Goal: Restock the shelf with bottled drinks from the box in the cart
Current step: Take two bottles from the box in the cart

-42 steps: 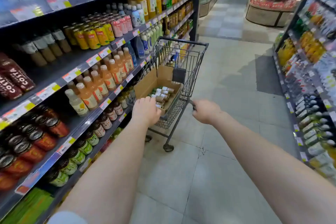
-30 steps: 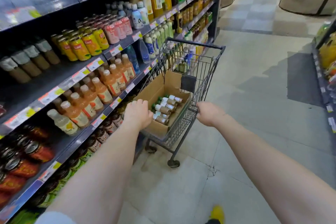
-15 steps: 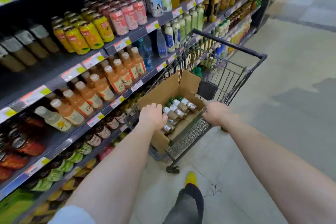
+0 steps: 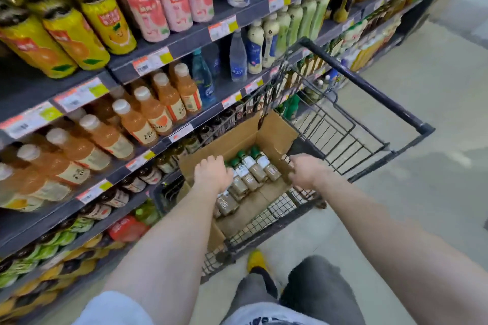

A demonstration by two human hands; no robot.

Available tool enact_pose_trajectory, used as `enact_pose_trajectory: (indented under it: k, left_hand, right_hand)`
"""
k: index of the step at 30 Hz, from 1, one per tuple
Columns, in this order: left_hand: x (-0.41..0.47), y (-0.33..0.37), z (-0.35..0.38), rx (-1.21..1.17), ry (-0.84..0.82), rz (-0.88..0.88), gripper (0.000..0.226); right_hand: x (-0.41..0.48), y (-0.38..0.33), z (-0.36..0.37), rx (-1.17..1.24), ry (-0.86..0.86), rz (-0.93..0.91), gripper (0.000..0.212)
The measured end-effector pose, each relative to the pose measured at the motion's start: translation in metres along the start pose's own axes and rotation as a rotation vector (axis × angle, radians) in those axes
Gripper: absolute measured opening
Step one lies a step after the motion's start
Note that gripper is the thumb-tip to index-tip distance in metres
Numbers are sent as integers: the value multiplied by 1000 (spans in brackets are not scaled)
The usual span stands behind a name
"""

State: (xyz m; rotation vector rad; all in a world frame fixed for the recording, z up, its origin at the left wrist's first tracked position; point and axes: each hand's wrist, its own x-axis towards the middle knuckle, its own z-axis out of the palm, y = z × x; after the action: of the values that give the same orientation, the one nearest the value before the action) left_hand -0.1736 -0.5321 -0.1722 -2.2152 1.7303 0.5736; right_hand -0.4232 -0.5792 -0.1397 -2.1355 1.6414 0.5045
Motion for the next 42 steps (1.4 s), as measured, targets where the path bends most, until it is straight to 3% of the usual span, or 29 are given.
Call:
enact_pose_trajectory:
  k: [6, 14, 19, 30, 34, 38, 42]
  left_hand:
    - [24, -4, 40, -19, -139, -100, 53]
    - [29, -5, 63, -29, -281, -322, 62]
    - [55, 26, 59, -85, -293, -368, 59]
    - [131, 39, 115, -267, -350, -513, 67]
    - [168, 36, 156, -321, -392, -560, 76]
    - [196, 45, 191, -319, -456, -513, 84]
    - [213, 55, 217, -493, -357, -576, 75]
  right_hand:
    - [69, -5, 24, -40, -178, -70, 29]
    - [163, 2, 40, -149, -328, -194, 36]
    - [218, 8, 49, -183, -357, -260, 38]
    - [301, 16, 124, 106, -392, -147, 62]
    - [325, 23, 155, 96, -374, -118, 54]
    - [342, 22, 187, 208, -371, -76, 60]
    - [350, 30, 215, 334, -343, 2, 67]
